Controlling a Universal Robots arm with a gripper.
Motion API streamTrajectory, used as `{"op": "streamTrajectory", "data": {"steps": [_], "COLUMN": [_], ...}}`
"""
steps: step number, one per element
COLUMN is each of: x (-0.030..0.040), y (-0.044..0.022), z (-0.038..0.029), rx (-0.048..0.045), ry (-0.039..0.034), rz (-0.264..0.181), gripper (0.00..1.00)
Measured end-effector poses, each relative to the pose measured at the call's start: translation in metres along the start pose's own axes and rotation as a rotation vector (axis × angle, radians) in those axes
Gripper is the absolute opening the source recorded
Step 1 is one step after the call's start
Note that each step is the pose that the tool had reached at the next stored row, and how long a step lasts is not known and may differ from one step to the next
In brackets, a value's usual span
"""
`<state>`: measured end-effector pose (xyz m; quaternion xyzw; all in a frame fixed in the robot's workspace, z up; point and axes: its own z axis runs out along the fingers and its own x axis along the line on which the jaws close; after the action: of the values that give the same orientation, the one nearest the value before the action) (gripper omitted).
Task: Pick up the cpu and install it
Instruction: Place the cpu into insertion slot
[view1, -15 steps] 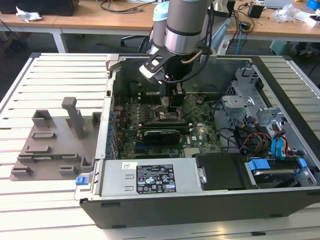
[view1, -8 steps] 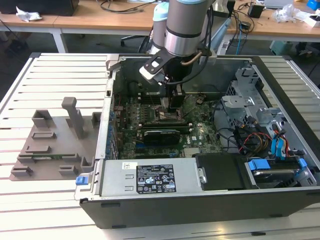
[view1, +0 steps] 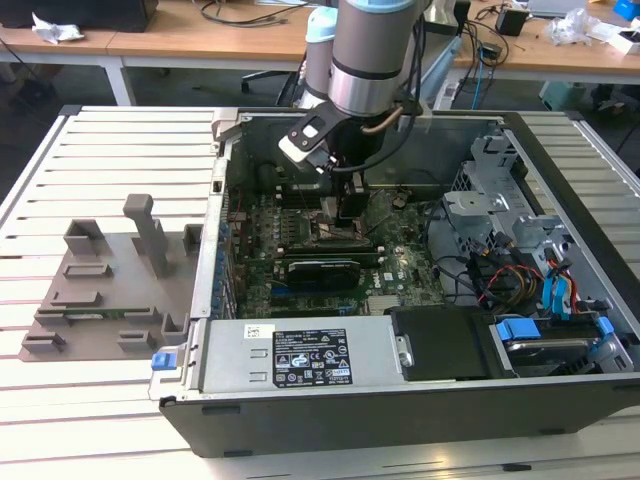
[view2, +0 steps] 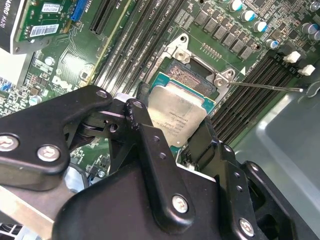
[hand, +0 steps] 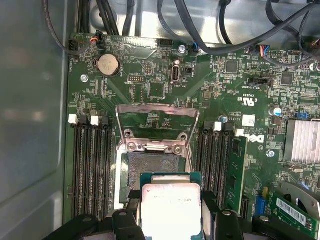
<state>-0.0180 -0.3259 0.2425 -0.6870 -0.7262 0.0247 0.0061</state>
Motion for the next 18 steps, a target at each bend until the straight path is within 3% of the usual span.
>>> {"op": "streamTrajectory", "data": {"steps": [13, 18], "x": [0.0011, 0.0064], "y": [0.0004, 0.0009], "z": [0.0088, 0.0122], "rx": [0.0002, 0.0004], "ry": [-0.0004, -0.0011], "rz": [0.001, 0.016], "gripper": [0.55, 0.55]}}
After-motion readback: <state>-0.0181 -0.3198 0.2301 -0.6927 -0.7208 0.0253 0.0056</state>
